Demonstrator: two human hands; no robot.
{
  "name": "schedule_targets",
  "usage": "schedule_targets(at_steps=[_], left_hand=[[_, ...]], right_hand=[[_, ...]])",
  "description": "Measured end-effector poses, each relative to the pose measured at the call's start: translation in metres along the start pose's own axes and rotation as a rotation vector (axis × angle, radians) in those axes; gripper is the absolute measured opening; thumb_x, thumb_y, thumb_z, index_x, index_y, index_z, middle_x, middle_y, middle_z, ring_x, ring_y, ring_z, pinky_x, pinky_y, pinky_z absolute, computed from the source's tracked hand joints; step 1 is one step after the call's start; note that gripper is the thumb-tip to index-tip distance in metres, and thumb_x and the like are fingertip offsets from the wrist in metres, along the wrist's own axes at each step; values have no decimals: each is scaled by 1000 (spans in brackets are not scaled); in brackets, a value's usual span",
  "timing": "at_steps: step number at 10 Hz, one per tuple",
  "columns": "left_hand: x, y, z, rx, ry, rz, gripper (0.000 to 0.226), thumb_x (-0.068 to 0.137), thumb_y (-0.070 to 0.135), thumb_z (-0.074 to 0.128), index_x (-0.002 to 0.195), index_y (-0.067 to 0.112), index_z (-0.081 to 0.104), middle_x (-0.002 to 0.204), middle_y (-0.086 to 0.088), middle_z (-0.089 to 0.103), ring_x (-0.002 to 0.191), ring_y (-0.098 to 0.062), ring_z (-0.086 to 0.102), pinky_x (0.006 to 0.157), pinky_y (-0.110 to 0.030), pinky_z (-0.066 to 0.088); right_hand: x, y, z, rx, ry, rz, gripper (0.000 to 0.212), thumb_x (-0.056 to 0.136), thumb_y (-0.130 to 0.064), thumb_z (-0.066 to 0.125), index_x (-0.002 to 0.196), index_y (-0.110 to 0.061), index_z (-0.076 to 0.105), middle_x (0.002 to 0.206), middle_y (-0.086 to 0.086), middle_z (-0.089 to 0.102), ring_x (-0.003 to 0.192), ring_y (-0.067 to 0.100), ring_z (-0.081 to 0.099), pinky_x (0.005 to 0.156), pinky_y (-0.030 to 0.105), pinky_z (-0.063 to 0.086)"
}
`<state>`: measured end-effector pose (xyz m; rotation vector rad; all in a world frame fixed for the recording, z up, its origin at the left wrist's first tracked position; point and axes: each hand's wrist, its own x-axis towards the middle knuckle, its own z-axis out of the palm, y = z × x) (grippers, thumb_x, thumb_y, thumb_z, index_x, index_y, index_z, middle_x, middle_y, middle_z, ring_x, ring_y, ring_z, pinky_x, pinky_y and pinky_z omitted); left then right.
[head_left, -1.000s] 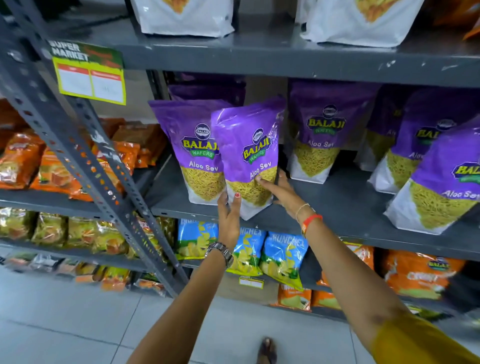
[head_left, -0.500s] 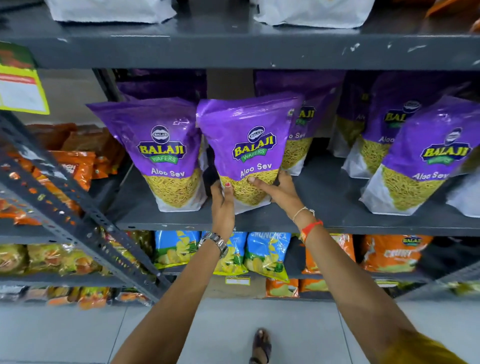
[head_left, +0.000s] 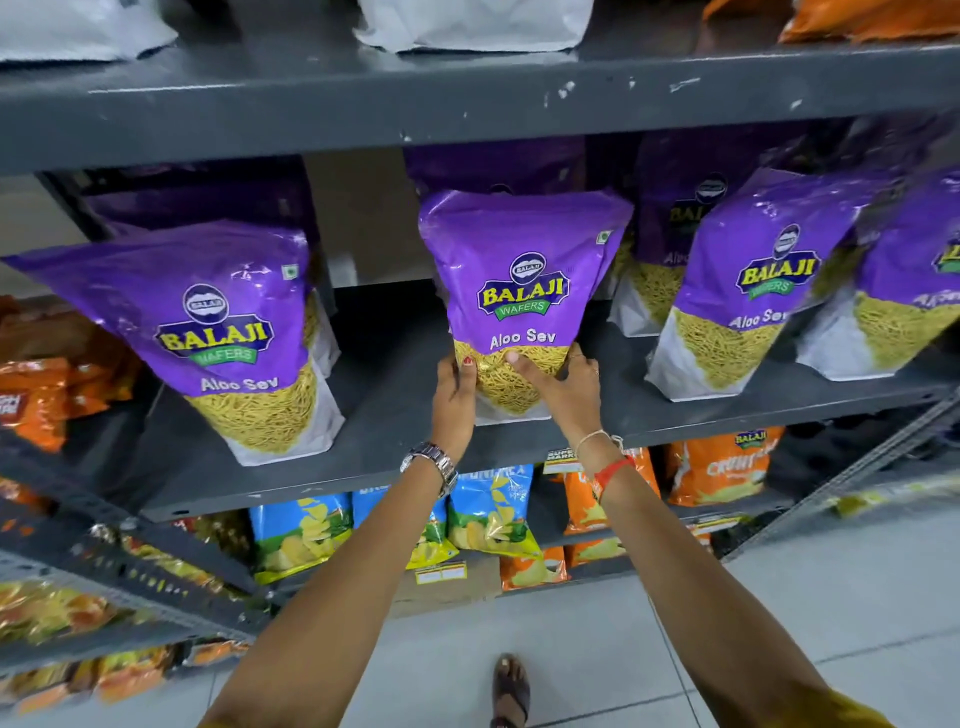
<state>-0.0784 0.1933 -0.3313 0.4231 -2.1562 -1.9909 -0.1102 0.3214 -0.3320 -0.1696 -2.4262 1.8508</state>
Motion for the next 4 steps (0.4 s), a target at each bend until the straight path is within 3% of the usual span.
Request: schedule_targets(at_steps=[2, 3, 4], left_hand=[[-6, 1, 1, 38, -10, 4, 37, 95, 28, 36, 124, 5, 39, 125, -16, 56, 111, -27, 56, 87, -30, 43], [-9, 2, 1, 26, 8, 33, 39, 95, 26, 37, 129, 7, 36, 130, -13, 53, 110, -19, 53, 82, -20, 38], [-22, 9, -2, 77, 47, 142, 49, 94, 28, 42, 137, 12, 28, 138, -4, 47, 120, -14, 48, 82, -12, 36]], right_hand=[[-2, -3, -1, -11, -61, 45, 75, 67, -56, 77, 124, -16, 50, 126, 10, 56, 124, 21, 41, 102, 37, 38], [-5, -6, -13, 80, -13, 39, 91, 55, -63, 80, 127, -16, 49, 124, 11, 58, 119, 24, 51, 103, 38, 44], [-11, -7, -41, 416, 215, 22, 69, 60, -42, 82, 119, -19, 51, 117, 10, 55, 97, 16, 57, 90, 36, 48]])
